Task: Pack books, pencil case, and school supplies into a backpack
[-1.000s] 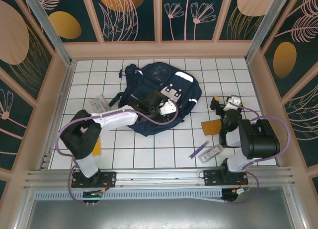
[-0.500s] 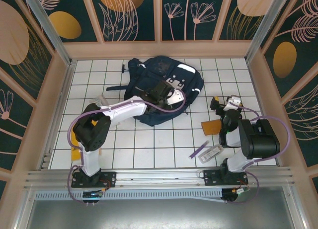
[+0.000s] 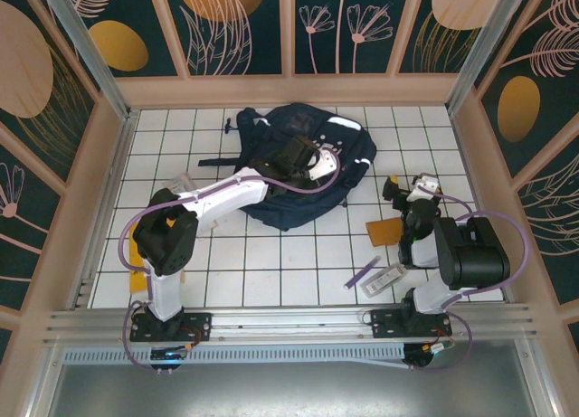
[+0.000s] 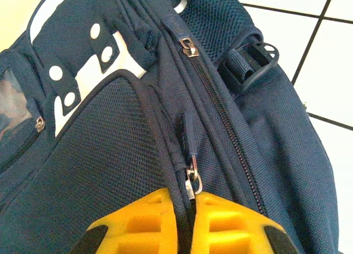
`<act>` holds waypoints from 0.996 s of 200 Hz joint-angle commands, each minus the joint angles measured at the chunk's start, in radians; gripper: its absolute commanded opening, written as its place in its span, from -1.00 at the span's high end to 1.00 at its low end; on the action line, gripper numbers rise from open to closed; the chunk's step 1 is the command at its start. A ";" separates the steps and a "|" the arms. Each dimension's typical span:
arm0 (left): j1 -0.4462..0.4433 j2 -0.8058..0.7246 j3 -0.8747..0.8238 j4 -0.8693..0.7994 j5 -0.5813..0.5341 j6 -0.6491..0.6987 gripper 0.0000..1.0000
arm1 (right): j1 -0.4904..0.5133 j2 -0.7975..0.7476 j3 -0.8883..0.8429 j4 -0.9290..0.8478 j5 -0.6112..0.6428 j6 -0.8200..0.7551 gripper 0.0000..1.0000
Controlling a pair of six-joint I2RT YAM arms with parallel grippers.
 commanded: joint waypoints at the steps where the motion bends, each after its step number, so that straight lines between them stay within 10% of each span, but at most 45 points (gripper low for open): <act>1: -0.002 -0.026 0.058 0.080 0.059 -0.054 1.00 | -0.009 -0.002 0.013 0.024 -0.002 0.006 -0.99; 199: 0.014 -0.024 0.111 0.137 0.129 -0.107 1.00 | -0.010 -0.001 0.012 0.025 -0.006 0.007 -0.99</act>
